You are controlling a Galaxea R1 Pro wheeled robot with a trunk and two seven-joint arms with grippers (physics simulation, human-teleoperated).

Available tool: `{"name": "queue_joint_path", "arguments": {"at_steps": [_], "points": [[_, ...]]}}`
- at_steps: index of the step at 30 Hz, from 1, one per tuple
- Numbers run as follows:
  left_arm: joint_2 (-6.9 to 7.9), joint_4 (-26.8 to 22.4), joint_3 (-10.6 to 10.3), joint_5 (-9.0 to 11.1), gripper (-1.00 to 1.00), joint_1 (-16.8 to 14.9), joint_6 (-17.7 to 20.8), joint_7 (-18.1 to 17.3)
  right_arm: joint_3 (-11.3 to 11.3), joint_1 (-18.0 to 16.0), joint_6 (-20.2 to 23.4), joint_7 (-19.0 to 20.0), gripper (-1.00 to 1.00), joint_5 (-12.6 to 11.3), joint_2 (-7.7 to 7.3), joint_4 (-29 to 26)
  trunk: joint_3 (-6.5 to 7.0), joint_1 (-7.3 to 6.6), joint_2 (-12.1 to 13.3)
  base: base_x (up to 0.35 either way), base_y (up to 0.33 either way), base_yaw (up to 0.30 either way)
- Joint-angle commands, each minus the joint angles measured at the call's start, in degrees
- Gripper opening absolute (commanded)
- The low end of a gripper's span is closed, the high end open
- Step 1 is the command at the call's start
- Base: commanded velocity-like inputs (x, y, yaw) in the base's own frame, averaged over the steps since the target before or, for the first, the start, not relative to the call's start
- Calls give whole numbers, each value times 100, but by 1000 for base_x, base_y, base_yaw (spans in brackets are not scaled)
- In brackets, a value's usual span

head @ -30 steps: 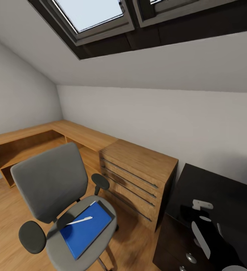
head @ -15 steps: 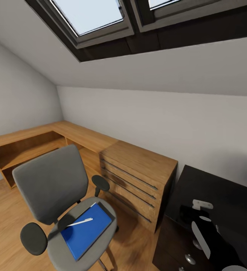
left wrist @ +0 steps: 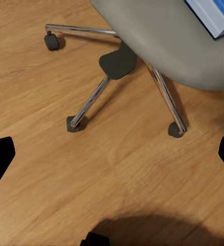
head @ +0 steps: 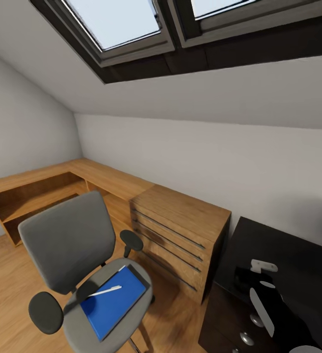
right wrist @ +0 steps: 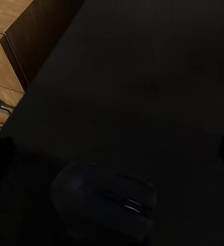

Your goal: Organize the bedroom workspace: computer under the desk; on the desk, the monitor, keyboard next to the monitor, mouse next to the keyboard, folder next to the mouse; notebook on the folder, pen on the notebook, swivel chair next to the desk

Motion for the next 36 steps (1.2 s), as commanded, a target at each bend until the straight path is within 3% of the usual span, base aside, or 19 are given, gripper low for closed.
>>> {"name": "queue_joint_path", "arguments": {"at_steps": [1, 13, 25, 36], "points": [[1, 6, -39, 62, 100, -4, -11, -35, 9, -3, 20, -35, 100, -58, -2, -13, 11, -22, 37, 0, 0, 0], [1, 6, -39, 56, 100, -4, -9, -37, 14, -3, -55, -38, 100, -61, 31, -59, 227, -286, 518, 0, 0, 0], [1, 6, -39, 55, 100, -4, -9, -37, 7, -3, -72, -72, 100, -44, 372, -254, 227, -286, 518, 0, 0, 121], [1, 6, -39, 58, 100, -4, -9, -40, 11, -3, -73, -74, 100, -28, 456, -270, 227, -286, 518, 0, 0, 259]]}}
